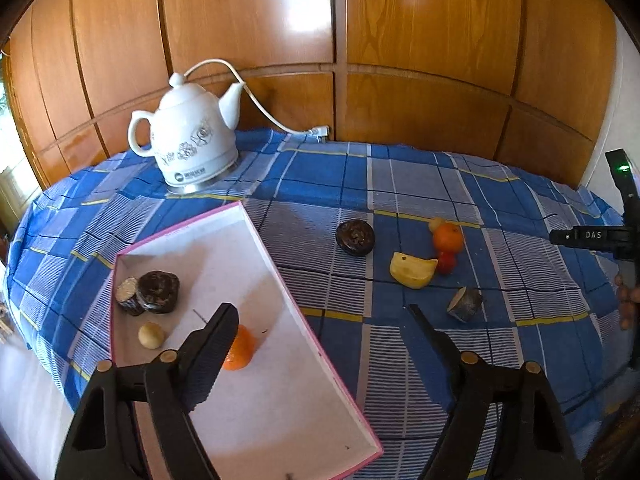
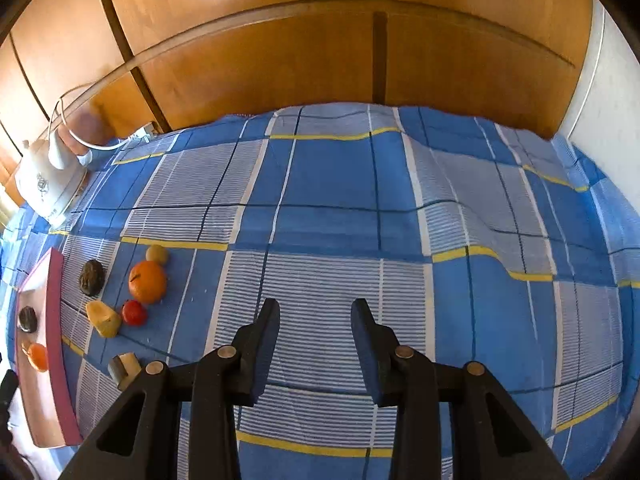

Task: Organize fruits
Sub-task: 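Reach the left gripper to the yellow cheese wedge and grasp it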

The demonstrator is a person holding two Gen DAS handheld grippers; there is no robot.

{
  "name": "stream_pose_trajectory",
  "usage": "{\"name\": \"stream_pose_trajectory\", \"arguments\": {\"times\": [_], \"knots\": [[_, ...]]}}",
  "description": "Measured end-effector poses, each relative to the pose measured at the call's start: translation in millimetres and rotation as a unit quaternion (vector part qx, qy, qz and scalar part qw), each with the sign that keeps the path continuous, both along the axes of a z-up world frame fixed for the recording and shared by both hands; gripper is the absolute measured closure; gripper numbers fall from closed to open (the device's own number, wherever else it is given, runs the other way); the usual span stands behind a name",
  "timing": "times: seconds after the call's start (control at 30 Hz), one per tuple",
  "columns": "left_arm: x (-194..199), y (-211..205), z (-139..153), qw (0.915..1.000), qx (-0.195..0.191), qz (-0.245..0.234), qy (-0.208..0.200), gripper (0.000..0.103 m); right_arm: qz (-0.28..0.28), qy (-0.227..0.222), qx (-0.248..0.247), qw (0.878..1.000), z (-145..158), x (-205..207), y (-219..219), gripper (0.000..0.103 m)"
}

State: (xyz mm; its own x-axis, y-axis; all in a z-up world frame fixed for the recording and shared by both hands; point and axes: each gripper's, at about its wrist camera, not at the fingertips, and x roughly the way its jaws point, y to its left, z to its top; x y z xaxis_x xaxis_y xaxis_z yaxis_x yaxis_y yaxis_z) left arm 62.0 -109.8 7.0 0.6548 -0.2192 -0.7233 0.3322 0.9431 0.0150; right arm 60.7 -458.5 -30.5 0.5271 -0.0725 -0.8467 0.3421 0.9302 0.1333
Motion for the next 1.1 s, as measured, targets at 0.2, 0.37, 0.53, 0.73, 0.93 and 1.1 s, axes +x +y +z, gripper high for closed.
{"name": "stream_pose_trajectory", "arguments": {"times": [0.2, 0.37, 0.53, 0.73, 0.93, 1.1], "knots": [[14.6, -9.7, -3.1, 0.9998, -0.003, -0.006, 0.017, 0.025, 0.023, 0.005, -0.009, 1.000, 1.2, 2.4, 12.9, 0.066], [23.4, -19.3, -5.7, 0.9995, 0.000, -0.016, 0.028, 0.025, 0.038, 0.015, -0.022, 0.999, -1.5, 5.9, 20.5, 0.066], [27.9, -36.2, -13.4, 0.9980, 0.002, -0.042, 0.047, 0.027, 0.040, 0.015, -0.020, 0.999, -2.0, 5.1, 18.9, 0.066], [36.5, -63.9, -24.0, 0.9944, 0.006, -0.080, 0.068, 0.033, 0.038, 0.009, -0.014, 0.999, 0.7, 4.5, 18.0, 0.066], [50.6, -86.8, -35.4, 0.9919, 0.010, -0.096, 0.083, 0.033, 0.046, 0.006, -0.017, 0.999, 3.0, 5.7, 22.7, 0.066], [69.3, -108.7, -51.6, 0.9883, 0.026, -0.114, 0.098, 0.033, 0.048, 0.002, -0.011, 0.999, 4.6, 6.0, 22.7, 0.066]]}}
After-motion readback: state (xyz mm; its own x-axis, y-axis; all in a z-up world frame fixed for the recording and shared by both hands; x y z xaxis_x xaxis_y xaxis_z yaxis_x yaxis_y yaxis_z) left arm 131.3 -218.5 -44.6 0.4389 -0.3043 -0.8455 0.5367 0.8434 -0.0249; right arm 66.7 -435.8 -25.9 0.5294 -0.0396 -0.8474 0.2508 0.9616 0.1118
